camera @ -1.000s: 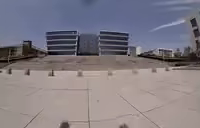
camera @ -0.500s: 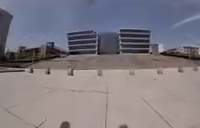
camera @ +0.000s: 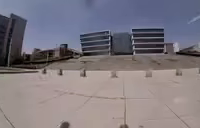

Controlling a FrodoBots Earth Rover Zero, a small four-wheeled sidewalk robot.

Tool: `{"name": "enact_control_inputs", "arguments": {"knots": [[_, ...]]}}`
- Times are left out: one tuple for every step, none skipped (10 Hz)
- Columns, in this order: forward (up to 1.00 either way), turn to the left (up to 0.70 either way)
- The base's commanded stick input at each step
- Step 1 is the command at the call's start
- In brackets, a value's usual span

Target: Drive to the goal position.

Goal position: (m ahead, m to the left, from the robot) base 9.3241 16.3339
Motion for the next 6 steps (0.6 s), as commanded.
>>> {"name": "enact_control_inputs", "arguments": {"knots": [[0.7,0.0],[0.7,0.0],[0.7,0.0],[0.7,0.0],[0.7,0.0],[0.7,0.0]]}}
